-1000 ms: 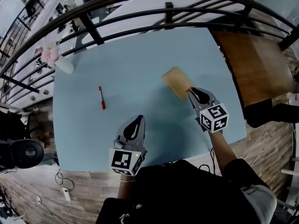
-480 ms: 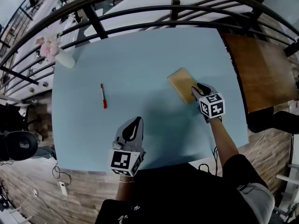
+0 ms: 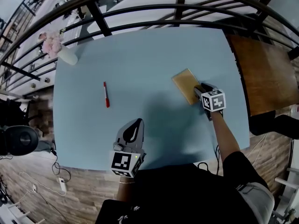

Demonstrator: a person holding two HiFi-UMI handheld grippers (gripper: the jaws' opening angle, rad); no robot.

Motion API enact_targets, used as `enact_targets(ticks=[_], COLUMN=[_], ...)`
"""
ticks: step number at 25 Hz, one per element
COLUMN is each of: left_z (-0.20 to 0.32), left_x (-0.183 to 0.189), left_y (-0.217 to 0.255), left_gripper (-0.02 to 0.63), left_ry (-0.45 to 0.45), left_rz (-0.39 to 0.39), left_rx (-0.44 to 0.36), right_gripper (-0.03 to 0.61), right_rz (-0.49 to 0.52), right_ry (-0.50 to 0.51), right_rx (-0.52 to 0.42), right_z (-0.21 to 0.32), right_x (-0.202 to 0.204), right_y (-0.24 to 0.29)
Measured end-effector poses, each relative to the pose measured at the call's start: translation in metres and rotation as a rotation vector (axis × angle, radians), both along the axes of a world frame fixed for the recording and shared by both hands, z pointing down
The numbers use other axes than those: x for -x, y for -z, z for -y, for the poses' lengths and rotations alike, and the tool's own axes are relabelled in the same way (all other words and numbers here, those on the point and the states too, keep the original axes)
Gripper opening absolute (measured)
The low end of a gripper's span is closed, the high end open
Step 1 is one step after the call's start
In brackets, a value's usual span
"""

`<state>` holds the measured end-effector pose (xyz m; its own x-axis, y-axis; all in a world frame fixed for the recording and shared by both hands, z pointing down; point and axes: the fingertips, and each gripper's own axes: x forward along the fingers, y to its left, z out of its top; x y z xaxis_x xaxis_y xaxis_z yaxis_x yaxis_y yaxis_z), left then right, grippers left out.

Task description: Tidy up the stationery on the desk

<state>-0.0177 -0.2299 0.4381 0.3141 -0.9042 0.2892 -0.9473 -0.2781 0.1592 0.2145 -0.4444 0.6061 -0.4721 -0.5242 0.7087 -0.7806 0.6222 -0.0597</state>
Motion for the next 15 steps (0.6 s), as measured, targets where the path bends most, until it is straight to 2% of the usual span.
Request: enact_targets(ticks=[6,10,15], left_z=[-0.003,0.002,0.022], left_x=[0.002,0.0,-0.023], left_y=[-0.008,-0.02,-0.05], left_gripper=[0.002,0.002,0.014], left_ry=[0.01,0.01,-0.062], left_rz=[-0.012,-0.064,-0.128], left_rx=[0.024,0.06,0.148], right_gripper=[0.186,0.184,0.184], right_rz=[0.017,0.003,-0.006], right_ry=[-0.007,0.005,0.029], right_rx=[0.029,0.038,0.038], right_z=[-0.004,-0.011,-0.024], right_x=[0.002,0.009,0.025], right_y=[-0.001,-0.001,-0.002])
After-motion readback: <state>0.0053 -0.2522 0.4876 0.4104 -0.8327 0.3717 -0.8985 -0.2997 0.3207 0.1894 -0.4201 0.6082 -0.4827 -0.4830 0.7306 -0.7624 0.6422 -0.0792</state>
